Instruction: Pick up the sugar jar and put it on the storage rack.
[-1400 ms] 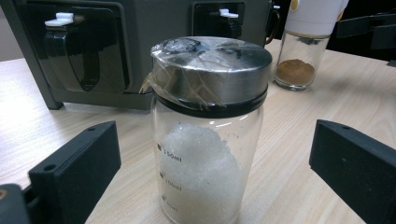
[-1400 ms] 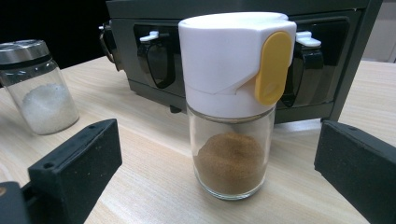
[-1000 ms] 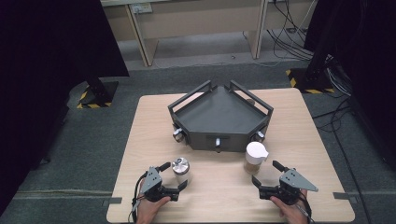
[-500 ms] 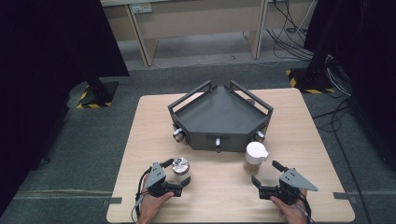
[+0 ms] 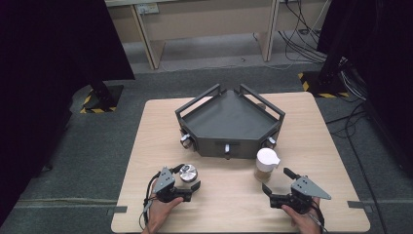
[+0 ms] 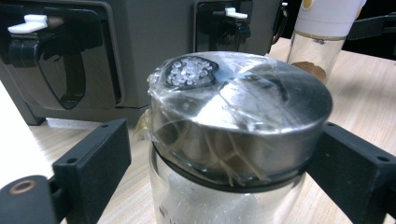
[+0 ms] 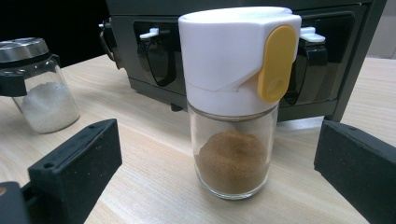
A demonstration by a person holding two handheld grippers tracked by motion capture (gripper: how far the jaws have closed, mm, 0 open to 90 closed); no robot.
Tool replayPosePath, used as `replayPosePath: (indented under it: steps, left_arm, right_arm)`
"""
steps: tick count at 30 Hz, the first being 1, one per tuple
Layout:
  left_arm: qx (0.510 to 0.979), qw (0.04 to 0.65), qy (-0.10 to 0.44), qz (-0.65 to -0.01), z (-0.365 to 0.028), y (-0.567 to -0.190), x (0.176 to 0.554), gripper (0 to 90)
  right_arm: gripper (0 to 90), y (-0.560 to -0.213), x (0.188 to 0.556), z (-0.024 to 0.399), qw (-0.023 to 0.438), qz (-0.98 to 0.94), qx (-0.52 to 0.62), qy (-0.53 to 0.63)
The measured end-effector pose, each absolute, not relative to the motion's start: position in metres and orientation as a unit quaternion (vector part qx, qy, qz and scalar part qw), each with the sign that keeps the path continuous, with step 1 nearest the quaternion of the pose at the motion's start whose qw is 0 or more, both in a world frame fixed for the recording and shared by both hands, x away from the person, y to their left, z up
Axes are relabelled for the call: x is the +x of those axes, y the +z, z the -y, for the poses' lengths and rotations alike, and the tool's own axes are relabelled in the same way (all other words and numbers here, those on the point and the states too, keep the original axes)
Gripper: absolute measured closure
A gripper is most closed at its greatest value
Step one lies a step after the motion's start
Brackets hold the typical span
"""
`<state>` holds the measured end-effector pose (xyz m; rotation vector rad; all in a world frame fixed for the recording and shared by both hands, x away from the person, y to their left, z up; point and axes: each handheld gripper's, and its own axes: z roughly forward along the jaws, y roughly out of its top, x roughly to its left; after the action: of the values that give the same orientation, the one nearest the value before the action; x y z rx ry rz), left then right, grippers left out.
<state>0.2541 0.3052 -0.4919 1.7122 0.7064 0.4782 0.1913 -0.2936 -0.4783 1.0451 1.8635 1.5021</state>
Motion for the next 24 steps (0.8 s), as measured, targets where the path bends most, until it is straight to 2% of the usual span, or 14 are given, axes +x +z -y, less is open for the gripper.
replayPosePath:
  steps: [10, 15, 24]
  left_arm:
    - [0.734, 0.577, 0.194, -0.301, -0.3044, -0.4922, 0.2591, 19.5]
    - [0.737, 0.576, 0.192, -0.298, -0.3042, -0.4923, 0.2605, 29.4]
    - [0.738, 0.573, 0.202, -0.294, -0.3025, -0.4921, 0.2584, 30.5]
  right_arm:
    - [1.1, -0.4784, 0.1915, 0.2938, 0.261, -0.689, 0.386, 0.555]
    - [1.2, -0.4784, 0.1916, 0.2939, 0.260, -0.689, 0.387, 0.555]
    - [1.2, -0.4783, 0.1919, 0.2938, 0.260, -0.689, 0.387, 0.555]
